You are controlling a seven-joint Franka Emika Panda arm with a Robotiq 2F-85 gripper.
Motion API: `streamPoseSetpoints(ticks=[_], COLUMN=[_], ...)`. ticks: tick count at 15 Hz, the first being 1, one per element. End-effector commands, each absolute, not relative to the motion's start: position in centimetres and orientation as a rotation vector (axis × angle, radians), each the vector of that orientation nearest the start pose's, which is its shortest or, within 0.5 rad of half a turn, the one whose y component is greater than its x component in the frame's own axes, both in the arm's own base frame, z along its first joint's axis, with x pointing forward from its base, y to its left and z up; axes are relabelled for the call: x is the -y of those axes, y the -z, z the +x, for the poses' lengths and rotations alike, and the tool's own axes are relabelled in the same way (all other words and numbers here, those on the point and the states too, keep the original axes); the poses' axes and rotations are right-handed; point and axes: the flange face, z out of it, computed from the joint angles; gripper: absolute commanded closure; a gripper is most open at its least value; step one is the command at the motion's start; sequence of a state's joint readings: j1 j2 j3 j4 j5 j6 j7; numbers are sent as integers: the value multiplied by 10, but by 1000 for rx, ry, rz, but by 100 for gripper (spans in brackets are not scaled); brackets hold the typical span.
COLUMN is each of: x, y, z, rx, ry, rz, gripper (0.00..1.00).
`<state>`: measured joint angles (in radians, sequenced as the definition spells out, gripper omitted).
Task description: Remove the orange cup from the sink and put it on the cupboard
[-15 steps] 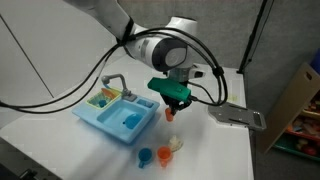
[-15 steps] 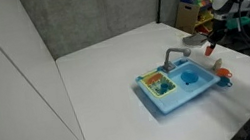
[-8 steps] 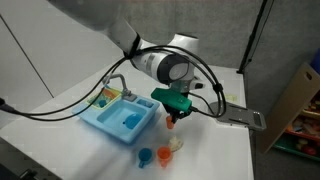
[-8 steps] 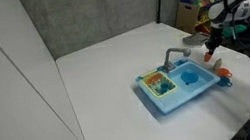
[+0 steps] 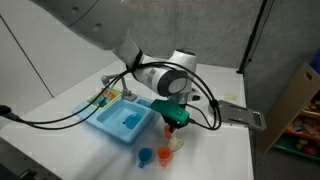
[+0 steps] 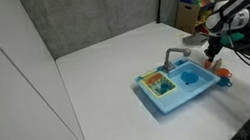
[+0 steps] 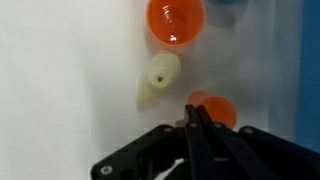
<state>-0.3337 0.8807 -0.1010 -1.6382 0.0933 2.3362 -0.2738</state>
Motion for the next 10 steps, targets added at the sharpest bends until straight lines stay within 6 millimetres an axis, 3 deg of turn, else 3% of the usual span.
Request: streamPoseSetpoints(ticks=[1,6,7,8,10], x=[273,272,272,273,273], y=[-82,-78,-78,-78,-79], z=[604,605,605,605,605], rx=[-315,-316,-318,-320,-320], ry=[-251,-240,-238,-234,-233], rz=[-3096,-3103,-3105,-3107,-3107], gripper=[98,97,71,70,56])
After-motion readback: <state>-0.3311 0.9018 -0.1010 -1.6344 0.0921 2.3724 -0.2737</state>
